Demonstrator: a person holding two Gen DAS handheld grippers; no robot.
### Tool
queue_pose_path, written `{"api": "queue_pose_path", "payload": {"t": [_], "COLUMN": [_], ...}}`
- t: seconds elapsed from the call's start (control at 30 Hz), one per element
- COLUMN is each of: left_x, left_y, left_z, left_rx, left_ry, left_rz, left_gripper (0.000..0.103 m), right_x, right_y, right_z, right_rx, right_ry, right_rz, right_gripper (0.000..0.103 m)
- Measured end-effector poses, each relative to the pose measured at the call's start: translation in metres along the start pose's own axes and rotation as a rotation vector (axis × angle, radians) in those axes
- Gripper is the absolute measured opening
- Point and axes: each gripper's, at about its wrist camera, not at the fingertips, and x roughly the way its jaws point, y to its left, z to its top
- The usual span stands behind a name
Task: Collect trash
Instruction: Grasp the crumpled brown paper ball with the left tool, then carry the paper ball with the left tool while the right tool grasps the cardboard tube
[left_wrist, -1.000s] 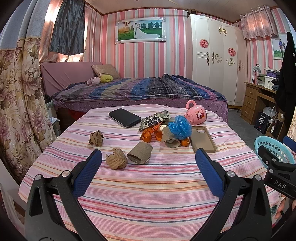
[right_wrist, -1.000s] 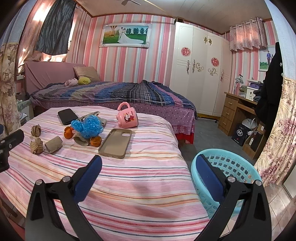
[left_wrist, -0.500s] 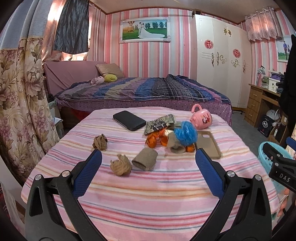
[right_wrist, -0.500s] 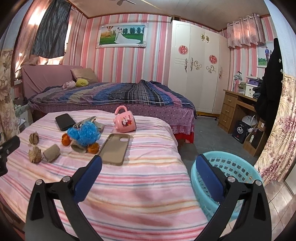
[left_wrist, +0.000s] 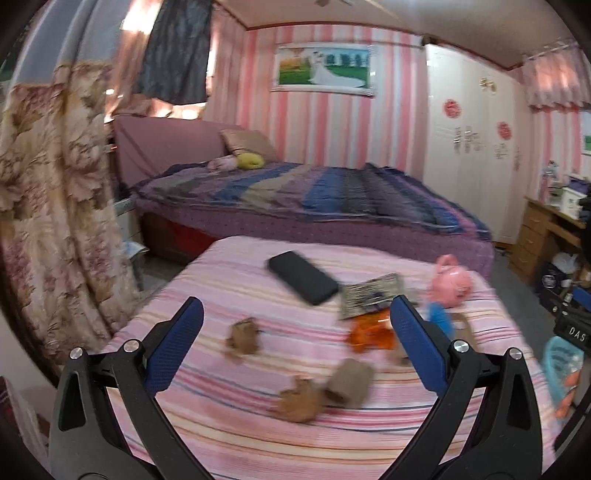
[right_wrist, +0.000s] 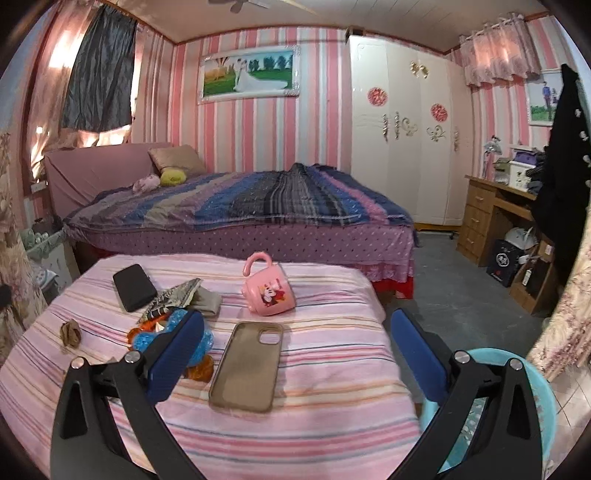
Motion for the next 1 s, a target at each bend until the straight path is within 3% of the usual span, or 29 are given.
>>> {"api": "queue_pose_path", "payload": {"t": [0.13,0.3,0.5,0.67,0.77,0.83,0.87,1.0], "left_x": [0.028,0.050,0.069,0.085,0.092,0.096,0.097,0.089], "left_y": [0.028,0.039,0.014,-0.003,-0.007,-0.009,-0.009,-0.005], "left_z": [-0.018,-0.041,-0.067,-0.086,-0.090,-0.093,-0.093,-0.086], "left_rx": [0.010,0.002,0.044,0.079,0.088,0.086,0.080,0.076], "left_ry": [0.074,0.153,0.239,0.313,0.347,0.374,0.383,0.363], "left_rz": [0.064,0.072,0.037,-0.041,-0.080,-0.117,-0.134,-0.168], "left_gripper": [0.098,0.098,0.098,0.097,0.079,0.055,0.048,0.046], "right_x": [0.017,0.033,0.042,0.042,0.041,0.039,0.039,0.036], "right_y": [0.001,-0.002,-0.004,0.001,0.003,0.008,0.013,0.032], "right_z": [-0.022,-0.029,-0.032,-0.035,-0.036,-0.038,-0.040,-0.048], "right_rx": [0.009,0.008,-0.012,-0.033,-0.020,-0.013,-0.013,-0.026], "right_ry": [0.010,0.067,0.092,0.101,0.107,0.114,0.118,0.136], "right_rz": [-0.007,-0.004,-0.018,-0.011,0.002,0.022,0.031,0.070], "right_gripper": [0.099,0.099,0.099,0.099,0.099,0.099,0.099,0.099]}}
